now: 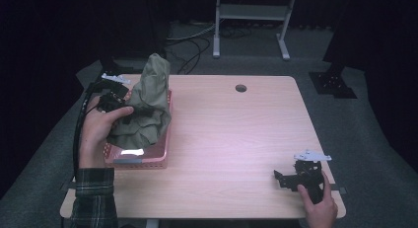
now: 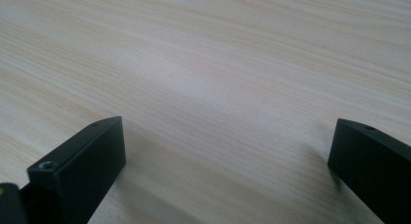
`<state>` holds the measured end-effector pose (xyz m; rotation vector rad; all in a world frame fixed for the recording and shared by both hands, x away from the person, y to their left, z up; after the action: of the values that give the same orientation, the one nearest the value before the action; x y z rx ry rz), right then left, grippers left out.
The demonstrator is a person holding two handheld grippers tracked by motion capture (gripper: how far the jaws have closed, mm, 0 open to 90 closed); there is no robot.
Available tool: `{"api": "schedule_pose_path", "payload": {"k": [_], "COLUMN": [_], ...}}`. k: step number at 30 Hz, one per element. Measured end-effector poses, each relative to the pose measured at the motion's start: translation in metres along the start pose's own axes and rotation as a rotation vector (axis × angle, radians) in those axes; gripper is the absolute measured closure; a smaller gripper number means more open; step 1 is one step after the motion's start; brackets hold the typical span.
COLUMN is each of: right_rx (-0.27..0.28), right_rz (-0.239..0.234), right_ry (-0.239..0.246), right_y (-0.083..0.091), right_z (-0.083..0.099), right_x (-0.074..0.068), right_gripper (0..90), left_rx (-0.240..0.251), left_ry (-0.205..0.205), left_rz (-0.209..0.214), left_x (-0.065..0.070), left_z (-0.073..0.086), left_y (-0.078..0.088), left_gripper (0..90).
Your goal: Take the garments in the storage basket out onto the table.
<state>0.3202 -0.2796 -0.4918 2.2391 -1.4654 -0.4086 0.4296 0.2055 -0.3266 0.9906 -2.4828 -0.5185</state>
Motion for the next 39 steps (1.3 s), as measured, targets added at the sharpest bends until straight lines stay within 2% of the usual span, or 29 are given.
{"api": "schedule_pose_path", "payload": {"k": [9, 13, 16, 19, 30, 39], "right_rx": [-0.001, 0.001, 0.0, 0.0, 0.0, 0.0], "right_rz": [0.0, 0.0, 0.0, 0.0, 0.0, 0.0], "right_ry": [0.0, -0.001, 0.0, 0.0, 0.0, 0.0], "right_y": [0.0, 0.0, 0.0, 0.0, 0.0, 0.0], "right_z": [0.0, 0.0, 0.0, 0.0, 0.0, 0.0], "right_x": [0.0, 0.0, 0.0, 0.0, 0.0, 0.0], "right_gripper": [0.0, 0.0, 0.0, 0.0, 0.0, 0.0], "left_rx": [0.014, 0.008, 0.005, -0.002, -0.001, -0.025], "left_ry": [0.011, -0.002, -0.019, -0.034, -0.059, -0.088], "left_rz": [-0.016, 0.009, 0.006, 0.022, 0.07, 0.115], "left_x": [0.01, 0.019, 0.026, 0.034, 0.058, 0.081], "left_z": [-0.005, -0.007, -0.01, -0.012, -0.018, -0.02], "left_y": [-0.005, -0.008, -0.012, -0.015, -0.026, -0.043], "left_gripper": [55.1, 54.9, 55.0, 55.0, 55.0, 55.0]}}
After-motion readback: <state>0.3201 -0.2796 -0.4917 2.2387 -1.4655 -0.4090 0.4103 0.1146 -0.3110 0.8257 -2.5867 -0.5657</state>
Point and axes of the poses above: each handheld gripper's, and its own axes: y roughly backward along the jaws, z roughly out of its underside, x roughly to its right, the point moved 6 cm from there along -y, roughly forward along the jaws, and after that the axes turned 14 degrees about x, right-handed, at the moved point
